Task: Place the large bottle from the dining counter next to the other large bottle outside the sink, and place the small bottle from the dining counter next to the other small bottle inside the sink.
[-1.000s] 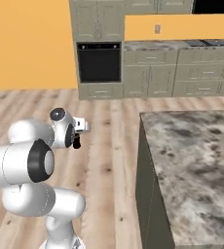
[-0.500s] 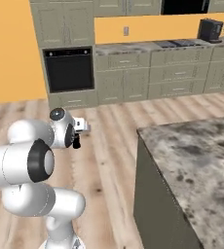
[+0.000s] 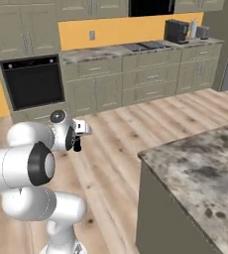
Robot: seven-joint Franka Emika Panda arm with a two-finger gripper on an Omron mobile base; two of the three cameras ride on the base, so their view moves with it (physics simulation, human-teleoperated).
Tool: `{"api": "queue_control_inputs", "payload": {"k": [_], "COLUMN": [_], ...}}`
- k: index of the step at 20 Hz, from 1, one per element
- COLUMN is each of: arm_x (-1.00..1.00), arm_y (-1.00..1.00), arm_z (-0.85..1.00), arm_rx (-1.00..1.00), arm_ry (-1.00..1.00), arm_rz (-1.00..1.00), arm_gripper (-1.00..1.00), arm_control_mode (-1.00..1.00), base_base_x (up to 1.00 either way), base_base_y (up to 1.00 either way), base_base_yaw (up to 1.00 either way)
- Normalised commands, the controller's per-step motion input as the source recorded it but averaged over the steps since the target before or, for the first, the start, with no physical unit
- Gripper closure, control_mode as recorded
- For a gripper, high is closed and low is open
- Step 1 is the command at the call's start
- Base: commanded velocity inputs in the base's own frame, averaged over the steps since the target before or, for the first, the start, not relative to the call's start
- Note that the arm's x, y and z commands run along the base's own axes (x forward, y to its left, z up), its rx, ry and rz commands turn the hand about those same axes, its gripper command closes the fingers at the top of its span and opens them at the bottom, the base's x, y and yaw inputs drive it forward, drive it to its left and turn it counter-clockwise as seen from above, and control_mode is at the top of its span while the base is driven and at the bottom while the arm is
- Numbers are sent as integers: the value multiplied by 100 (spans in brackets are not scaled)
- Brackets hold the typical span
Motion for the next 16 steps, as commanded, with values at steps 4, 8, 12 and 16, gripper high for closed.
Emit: {"api": "queue_control_inputs", "payload": {"k": [4, 8, 12, 16], "arm_x": [0, 0, 0, 0], "arm_y": [0, 0, 0, 0], "arm_z": [0, 0, 0, 0], "arm_rx": [0, 0, 0, 0], "arm_ry": [0, 0, 0, 0], "arm_rz": [0, 0, 0, 0], "arm_gripper": [100, 100, 100, 100], "arm_control_mode": [100, 100, 100, 100], "base_base_x": [56, 55, 54, 48], "base_base_y": [72, 71, 67, 66], "base_base_yaw": [-42, -44, -49, -49]}}
